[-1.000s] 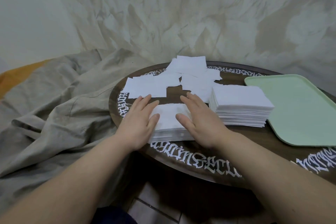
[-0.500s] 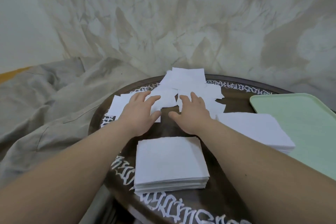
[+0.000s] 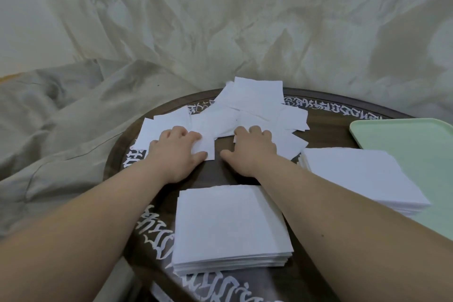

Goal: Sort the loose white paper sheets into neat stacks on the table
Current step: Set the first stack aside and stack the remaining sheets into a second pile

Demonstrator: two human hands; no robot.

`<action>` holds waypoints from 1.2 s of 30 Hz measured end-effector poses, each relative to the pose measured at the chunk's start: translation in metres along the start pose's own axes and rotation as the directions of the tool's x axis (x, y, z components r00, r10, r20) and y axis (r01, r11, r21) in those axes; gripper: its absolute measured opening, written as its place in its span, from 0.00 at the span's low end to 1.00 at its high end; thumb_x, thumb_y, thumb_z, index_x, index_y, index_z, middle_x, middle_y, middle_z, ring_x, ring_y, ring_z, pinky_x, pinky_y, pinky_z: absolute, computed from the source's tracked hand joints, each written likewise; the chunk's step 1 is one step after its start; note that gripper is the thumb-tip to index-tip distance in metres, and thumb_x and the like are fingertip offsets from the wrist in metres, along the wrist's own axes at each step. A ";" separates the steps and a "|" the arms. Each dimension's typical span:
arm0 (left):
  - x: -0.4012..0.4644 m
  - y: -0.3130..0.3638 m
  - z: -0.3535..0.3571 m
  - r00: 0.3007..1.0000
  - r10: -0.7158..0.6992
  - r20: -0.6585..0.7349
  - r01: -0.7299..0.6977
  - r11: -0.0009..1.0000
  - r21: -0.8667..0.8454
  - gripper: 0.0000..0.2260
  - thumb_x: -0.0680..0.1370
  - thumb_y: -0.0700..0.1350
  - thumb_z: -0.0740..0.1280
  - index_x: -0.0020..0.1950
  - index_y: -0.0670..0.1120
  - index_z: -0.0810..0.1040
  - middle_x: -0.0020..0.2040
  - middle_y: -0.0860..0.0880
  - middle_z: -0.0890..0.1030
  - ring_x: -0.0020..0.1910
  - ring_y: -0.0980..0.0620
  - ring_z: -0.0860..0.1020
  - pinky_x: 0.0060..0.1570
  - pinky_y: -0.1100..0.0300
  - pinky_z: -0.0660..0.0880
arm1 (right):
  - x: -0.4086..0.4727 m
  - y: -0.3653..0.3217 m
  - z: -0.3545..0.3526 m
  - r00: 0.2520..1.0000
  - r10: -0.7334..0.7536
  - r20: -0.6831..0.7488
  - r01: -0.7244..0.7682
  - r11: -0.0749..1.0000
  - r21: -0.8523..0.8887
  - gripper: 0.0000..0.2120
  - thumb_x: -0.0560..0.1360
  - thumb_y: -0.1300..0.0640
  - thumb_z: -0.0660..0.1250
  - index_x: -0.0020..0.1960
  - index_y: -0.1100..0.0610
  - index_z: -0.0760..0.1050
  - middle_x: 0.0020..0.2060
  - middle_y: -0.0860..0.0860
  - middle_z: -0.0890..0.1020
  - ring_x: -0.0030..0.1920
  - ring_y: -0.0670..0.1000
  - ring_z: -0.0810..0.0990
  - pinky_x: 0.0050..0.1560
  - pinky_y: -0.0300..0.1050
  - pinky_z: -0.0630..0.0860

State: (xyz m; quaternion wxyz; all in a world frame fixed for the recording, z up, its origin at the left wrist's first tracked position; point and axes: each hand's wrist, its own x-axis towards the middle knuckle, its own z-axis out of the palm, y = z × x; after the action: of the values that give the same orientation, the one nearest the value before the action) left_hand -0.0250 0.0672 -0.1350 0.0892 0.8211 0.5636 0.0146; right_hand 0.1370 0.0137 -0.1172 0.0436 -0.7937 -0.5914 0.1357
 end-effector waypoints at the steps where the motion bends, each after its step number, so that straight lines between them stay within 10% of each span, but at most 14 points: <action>1: -0.002 -0.002 -0.001 1.000 0.001 -0.001 -0.001 1.000 -0.001 0.24 0.78 0.62 0.58 0.72 0.59 0.62 0.72 0.50 0.61 0.71 0.46 0.59 0.67 0.45 0.60 | 0.000 0.002 0.001 1.000 0.008 -0.028 -0.009 1.000 -0.006 0.27 0.75 0.41 0.60 0.69 0.53 0.60 0.66 0.55 0.62 0.65 0.60 0.61 0.56 0.52 0.66; 7: -0.009 -0.008 0.008 1.000 0.011 -0.024 -0.011 1.000 0.012 0.25 0.79 0.62 0.54 0.76 0.60 0.55 0.78 0.49 0.51 0.76 0.47 0.49 0.71 0.44 0.53 | 0.006 0.015 0.005 0.996 0.058 -0.071 -0.061 0.997 -0.036 0.27 0.76 0.40 0.60 0.68 0.56 0.61 0.63 0.55 0.67 0.63 0.59 0.64 0.54 0.49 0.65; 15: -0.006 -0.005 0.010 0.999 0.036 -0.029 -0.035 0.999 0.015 0.26 0.79 0.62 0.54 0.76 0.61 0.52 0.79 0.50 0.48 0.76 0.46 0.47 0.71 0.44 0.52 | 0.017 0.020 -0.001 0.994 -0.024 -0.108 0.007 0.988 -0.156 0.11 0.76 0.65 0.59 0.58 0.61 0.70 0.58 0.56 0.71 0.61 0.57 0.69 0.57 0.45 0.66; 19: -0.005 -0.005 0.009 0.999 0.043 -0.024 -0.043 0.999 -0.020 0.26 0.79 0.61 0.56 0.76 0.60 0.54 0.78 0.50 0.50 0.76 0.47 0.47 0.71 0.44 0.53 | 0.016 0.021 -0.002 0.984 0.041 -0.172 -0.043 0.999 -0.011 0.08 0.74 0.68 0.59 0.38 0.59 0.67 0.42 0.55 0.71 0.51 0.57 0.73 0.43 0.42 0.67; 25: -0.006 0.008 -0.010 0.954 -0.016 -0.298 -0.092 0.934 -0.345 0.15 0.81 0.51 0.57 0.57 0.46 0.79 0.59 0.48 0.78 0.62 0.46 0.72 0.60 0.55 0.67 | 0.007 0.001 -0.007 0.951 -0.079 -0.299 0.104 0.992 0.069 0.08 0.75 0.66 0.58 0.43 0.59 0.75 0.38 0.52 0.72 0.44 0.55 0.73 0.37 0.41 0.63; 28: -0.008 0.020 -0.031 0.975 -0.182 -0.131 0.030 0.685 -0.728 0.21 0.82 0.56 0.54 0.49 0.42 0.79 0.46 0.48 0.83 0.47 0.49 0.80 0.53 0.54 0.73 | 0.001 -0.008 -0.013 0.897 -0.213 -0.388 0.239 0.971 0.018 0.13 0.75 0.65 0.58 0.32 0.56 0.65 0.37 0.51 0.68 0.42 0.55 0.69 0.32 0.44 0.58; 32: -0.015 0.025 -0.051 0.965 -0.148 0.218 0.244 0.183 -0.952 0.27 0.77 0.66 0.56 0.54 0.44 0.80 0.45 0.46 0.85 0.46 0.46 0.83 0.50 0.50 0.79 | -0.005 -0.018 -0.014 0.702 -0.486 -0.520 0.537 0.841 -0.061 0.05 0.68 0.68 0.66 0.36 0.62 0.78 0.37 0.56 0.78 0.39 0.59 0.77 0.35 0.40 0.64; 36: -0.021 0.025 -0.058 0.957 0.031 0.288 0.288 0.024 -0.957 0.19 0.78 0.58 0.62 0.59 0.46 0.79 0.47 0.47 0.83 0.44 0.48 0.82 0.43 0.54 0.79 | -0.013 -0.020 -0.012 0.609 -0.586 -0.535 0.681 0.732 -0.026 0.08 0.66 0.61 0.63 0.36 0.60 0.81 0.35 0.55 0.80 0.35 0.56 0.79 0.36 0.37 0.67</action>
State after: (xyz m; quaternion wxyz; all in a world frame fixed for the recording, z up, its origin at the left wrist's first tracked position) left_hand -0.0170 0.0468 -0.0723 0.6978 0.4688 0.4522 0.2980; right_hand 0.1185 0.0082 -0.0992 0.3148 -0.5300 -0.7858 -0.0503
